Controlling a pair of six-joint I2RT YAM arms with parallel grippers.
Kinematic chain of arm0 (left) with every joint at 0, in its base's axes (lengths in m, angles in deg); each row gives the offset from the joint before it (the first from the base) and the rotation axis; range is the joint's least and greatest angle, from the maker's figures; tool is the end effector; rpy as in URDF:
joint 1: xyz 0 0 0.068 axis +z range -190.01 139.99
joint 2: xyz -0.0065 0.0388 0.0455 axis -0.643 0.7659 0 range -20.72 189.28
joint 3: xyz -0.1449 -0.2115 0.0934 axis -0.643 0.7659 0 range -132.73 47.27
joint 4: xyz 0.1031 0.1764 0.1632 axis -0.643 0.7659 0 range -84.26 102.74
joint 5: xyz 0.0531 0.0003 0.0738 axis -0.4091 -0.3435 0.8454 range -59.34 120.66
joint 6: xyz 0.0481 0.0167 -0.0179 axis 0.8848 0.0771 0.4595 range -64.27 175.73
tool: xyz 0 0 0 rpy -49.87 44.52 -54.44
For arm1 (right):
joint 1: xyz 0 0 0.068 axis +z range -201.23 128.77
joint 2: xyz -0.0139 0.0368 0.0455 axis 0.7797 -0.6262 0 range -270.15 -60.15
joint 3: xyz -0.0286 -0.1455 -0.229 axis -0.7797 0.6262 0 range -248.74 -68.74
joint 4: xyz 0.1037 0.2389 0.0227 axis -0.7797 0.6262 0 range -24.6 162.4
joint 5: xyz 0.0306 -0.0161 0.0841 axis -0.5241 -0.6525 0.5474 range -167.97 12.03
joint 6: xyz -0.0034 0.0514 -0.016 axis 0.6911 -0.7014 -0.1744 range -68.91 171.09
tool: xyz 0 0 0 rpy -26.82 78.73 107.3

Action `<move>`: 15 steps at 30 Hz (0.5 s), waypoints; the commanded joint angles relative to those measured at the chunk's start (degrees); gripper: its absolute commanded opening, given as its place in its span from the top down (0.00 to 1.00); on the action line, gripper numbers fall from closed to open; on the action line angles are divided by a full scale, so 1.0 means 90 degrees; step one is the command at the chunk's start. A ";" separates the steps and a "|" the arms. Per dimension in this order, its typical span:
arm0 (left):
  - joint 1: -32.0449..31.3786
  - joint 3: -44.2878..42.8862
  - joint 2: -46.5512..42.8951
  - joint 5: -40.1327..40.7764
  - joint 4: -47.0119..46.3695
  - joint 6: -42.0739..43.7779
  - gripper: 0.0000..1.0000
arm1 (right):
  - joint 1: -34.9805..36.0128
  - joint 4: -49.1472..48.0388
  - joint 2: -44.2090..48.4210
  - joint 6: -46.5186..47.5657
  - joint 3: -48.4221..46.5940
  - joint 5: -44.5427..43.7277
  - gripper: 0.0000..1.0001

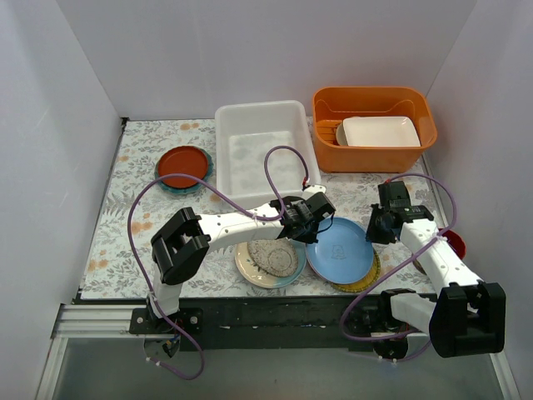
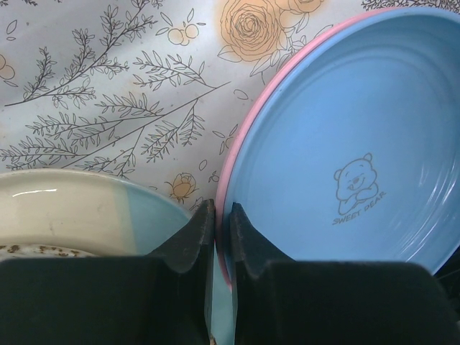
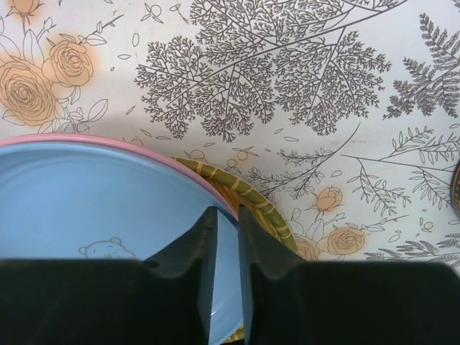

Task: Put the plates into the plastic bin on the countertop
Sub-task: Pick up the plate from the corner of the board.

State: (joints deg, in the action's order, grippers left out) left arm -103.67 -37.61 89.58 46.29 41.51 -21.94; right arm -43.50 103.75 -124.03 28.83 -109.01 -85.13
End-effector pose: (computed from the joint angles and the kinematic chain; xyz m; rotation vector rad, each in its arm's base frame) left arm 0.1909 -0.3639 0.2153 -0.4196 2.6423 -0.5265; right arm 0.2024 0.0229 0.2108 0.3743 2.6111 0.0109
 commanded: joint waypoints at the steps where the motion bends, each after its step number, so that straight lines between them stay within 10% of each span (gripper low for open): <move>1: 0.0091 -0.0041 -0.0215 0.0294 0.0498 0.0173 1.00 | -0.0028 -0.0277 -0.0070 0.0061 0.0090 0.0034 0.85; 4: 0.0091 -0.0061 -0.0224 0.0284 0.0498 0.0163 1.00 | -0.0048 -0.0257 -0.0168 0.0091 0.0080 0.0063 0.98; 15: 0.0091 -0.0071 -0.0244 0.0225 0.0508 0.0153 0.85 | -0.0048 -0.0052 0.0437 0.0110 -0.0047 0.0229 0.99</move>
State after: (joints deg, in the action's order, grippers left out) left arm -103.19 -37.96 89.58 46.23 42.15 -21.96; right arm -43.72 102.64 -122.50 30.16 -108.58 -83.73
